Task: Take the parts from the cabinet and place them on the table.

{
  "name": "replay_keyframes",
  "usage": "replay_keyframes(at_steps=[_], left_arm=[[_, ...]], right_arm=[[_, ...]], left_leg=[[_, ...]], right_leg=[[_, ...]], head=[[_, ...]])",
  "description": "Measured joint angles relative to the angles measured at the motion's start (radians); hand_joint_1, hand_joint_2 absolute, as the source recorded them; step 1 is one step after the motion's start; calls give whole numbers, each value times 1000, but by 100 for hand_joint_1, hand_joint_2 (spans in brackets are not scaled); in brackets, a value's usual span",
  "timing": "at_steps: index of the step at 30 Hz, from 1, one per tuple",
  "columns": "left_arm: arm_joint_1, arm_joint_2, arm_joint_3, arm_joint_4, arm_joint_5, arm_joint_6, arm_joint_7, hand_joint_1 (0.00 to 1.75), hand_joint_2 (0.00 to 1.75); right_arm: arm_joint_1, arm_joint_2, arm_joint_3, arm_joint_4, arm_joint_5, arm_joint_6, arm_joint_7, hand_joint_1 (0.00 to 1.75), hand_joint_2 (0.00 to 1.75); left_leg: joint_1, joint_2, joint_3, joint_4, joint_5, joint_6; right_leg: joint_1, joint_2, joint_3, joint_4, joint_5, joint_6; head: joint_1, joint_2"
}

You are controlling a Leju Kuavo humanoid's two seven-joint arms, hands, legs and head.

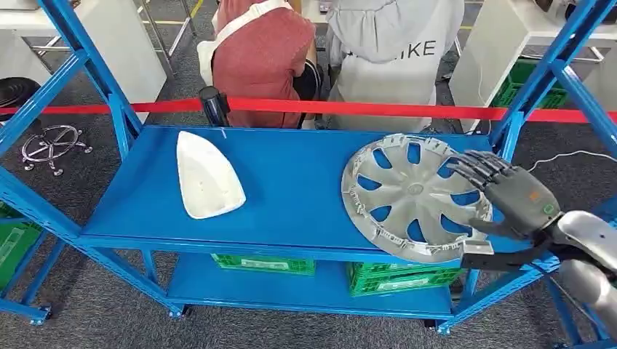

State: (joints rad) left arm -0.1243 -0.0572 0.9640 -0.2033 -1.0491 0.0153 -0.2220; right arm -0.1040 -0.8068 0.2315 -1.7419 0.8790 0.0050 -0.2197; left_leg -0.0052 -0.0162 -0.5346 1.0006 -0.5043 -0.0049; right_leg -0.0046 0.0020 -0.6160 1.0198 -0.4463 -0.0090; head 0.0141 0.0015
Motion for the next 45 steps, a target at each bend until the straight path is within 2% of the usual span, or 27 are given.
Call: replay_keyframes(at_steps=[6, 10, 11, 22, 23, 45], left_arm=[[3, -4, 2, 0, 5, 3, -6, 0, 0], [4, -4, 9, 0, 11, 7, -9, 0, 0], [4, -4, 9, 0, 14, 8, -9, 0, 0], [5, -15, 14, 0, 10, 8, -5, 0, 0], [5, -18, 14, 0, 7, 8, -5, 0, 0], [2, -32, 14, 0, 2, 5, 15, 0, 0]], right_arm=[[183, 12, -64, -112, 54, -8, -5, 0, 175], [220, 19, -87, -156, 57, 0, -22, 0, 175], [220, 23, -87, -161, 58, 2, -29, 0, 0], [202, 70, -80, -162, 75, 10, -58, 0, 0], [197, 74, -78, -161, 79, 10, -60, 0, 175], [151, 85, -55, -134, 108, -1, -48, 0, 175]], left_leg=[[-1, 0, 1, 0, -1, 1], [-1, 3, 2, 0, -2, 2], [-1, 3, 2, 0, -2, 2], [-1, 4, 2, 0, -2, 2], [-1, 4, 2, 0, -2, 2], [-2, 4, 3, 0, -3, 2]], right_leg=[[0, 0, 1, 0, -2, 2], [0, 2, 1, 0, -2, 1], [0, 2, 1, 0, -2, 1], [0, 2, 1, 0, -2, 2], [0, 2, 1, 0, -2, 2], [0, 2, 2, 0, -3, 2]], head=[[0, 0], [0, 0], [0, 0], [0, 0], [0, 0], [0, 0]])
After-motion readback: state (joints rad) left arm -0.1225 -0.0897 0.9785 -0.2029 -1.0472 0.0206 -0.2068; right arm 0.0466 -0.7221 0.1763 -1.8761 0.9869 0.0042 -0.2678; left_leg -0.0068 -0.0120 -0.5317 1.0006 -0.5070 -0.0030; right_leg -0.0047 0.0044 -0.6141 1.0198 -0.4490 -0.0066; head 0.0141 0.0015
